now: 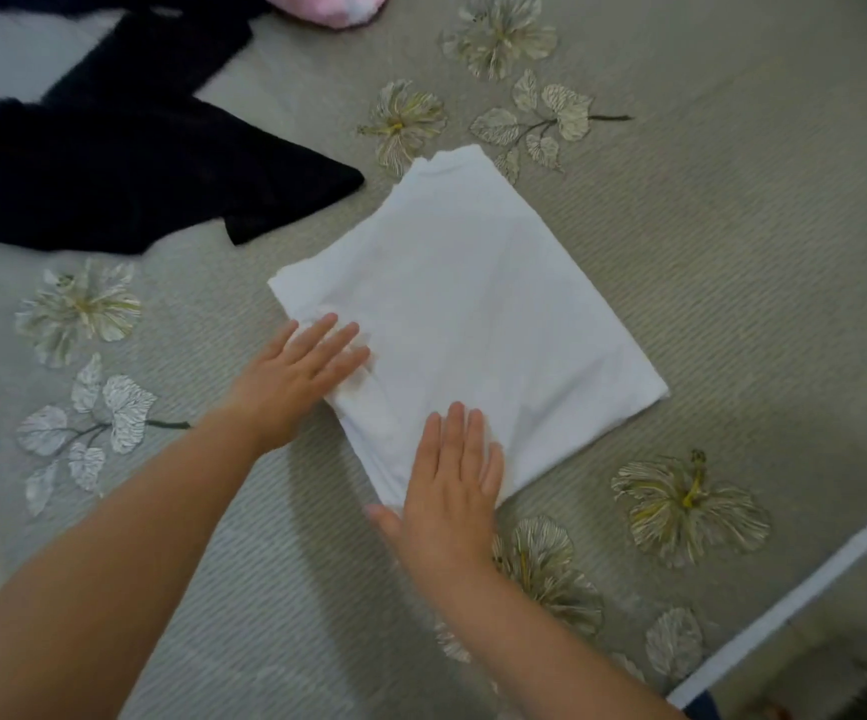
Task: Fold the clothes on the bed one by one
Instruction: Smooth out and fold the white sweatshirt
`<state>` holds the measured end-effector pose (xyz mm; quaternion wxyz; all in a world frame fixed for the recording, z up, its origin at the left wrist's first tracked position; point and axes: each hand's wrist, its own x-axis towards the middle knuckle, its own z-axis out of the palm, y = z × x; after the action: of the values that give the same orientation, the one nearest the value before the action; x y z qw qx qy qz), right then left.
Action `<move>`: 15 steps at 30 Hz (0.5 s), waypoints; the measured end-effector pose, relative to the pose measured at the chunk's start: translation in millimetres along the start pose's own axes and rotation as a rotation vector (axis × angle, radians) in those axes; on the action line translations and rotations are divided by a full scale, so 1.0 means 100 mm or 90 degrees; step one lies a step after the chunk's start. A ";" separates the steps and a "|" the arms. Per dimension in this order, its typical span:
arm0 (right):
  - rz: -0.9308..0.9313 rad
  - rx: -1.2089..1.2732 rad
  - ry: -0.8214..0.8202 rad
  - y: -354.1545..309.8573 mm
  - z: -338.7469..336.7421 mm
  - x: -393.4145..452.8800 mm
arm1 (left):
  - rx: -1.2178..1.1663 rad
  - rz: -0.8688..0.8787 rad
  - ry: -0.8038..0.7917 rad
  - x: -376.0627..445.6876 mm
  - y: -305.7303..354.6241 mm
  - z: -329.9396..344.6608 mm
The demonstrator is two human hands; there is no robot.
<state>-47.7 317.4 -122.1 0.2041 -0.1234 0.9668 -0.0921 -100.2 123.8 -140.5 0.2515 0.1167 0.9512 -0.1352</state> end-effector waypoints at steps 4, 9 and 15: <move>0.036 -0.008 -0.132 -0.15 0.38 0.22 | 0.005 0.073 -0.072 0.05 0.03 0.13; 0.066 -0.056 -0.029 -0.13 0.36 0.28 | -0.050 0.093 -0.090 0.13 -0.04 0.09; -0.079 -0.109 -0.053 0.38 0.28 0.30 | -0.077 0.110 0.000 0.14 0.20 0.02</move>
<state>-70.3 341.7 -167.0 0.2268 -0.2036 0.9523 -0.0166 -105.2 144.4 -152.8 0.2690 0.1829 0.9440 -0.0550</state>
